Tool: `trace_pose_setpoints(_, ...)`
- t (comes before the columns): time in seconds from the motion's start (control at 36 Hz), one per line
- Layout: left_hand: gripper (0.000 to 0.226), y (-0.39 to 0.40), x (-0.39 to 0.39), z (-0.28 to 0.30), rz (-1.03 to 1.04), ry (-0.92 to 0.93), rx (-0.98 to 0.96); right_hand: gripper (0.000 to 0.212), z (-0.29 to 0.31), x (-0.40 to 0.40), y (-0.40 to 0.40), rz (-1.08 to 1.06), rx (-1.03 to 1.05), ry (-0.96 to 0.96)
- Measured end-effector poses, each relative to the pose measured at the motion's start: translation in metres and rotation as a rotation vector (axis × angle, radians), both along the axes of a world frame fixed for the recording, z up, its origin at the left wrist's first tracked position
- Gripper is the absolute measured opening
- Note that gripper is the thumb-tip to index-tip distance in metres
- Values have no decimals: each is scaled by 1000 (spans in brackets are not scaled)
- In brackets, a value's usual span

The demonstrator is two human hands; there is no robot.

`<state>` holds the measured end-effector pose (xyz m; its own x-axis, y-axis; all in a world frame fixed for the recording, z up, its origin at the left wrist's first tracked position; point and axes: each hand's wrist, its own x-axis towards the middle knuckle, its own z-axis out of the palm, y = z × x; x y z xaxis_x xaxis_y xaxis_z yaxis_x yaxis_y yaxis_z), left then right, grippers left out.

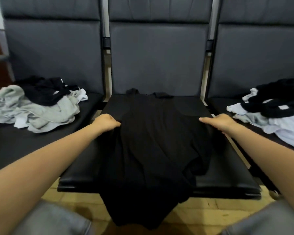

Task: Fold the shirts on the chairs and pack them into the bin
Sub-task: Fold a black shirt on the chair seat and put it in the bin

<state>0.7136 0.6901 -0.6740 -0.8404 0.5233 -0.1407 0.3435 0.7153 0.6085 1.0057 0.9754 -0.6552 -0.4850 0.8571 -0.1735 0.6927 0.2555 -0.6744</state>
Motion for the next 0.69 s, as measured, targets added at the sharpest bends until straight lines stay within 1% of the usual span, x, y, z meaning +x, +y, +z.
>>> trace_pose_setpoints(0.03, 36, 0, 4, -2, 4, -5, 41, 42, -2, 2, -8, 41, 57, -64)
trace_pose_setpoints(0.11, 20, 1, 9, -1, 54, -30, 212, 47, -9, 2, -32, 111, 222, -222)
trace_pose_setpoints(0.14, 25, 2, 5, -1, 97, -60, 298, 44, -13, -1, -37, 121, 259, -233)
trace_pose_setpoints(0.19, 34, 4, -1, 1, 212, -96, 414, 30, -19, -6, -42, 106, 291, -192)
trace_pose_setpoints(0.25, 37, 4, -7, 2, 308, -69, 439, 35, -20, -14, -42, 25, 267, -17)
trace_pose_setpoints(0.31, 37, 2, -13, 4, 353, 7, 396, 36, -17, -19, -37, -113, 199, 176)
trace_pose_setpoints(0.33, 37, -1, -15, 5, 346, 59, 359, 34, -15, -20, -33, -176, 159, 243)
trace_pose_setpoints(0.39, 36, -9, -22, 5, 279, 193, 262, 30, -13, -20, -22, -239, 126, 304)
trace_pose_setpoints(0.44, 33, -15, -31, 1, 210, 329, 160, 21, -12, -18, -11, -251, 137, 284)
trace_pose_setpoints(0.5, 30, -18, -40, -5, 168, 420, 77, 22, -12, -15, -1, -245, 160, 224)
trace_pose_setpoints(0.58, 29, -17, -44, -12, 132, 481, -9, 29, -14, -14, 4, -212, 206, 136)
trace_pose_setpoints(0.69, 30, -10, -41, -14, 121, 540, -62, 30, -15, -27, -2, -143, 264, 80)
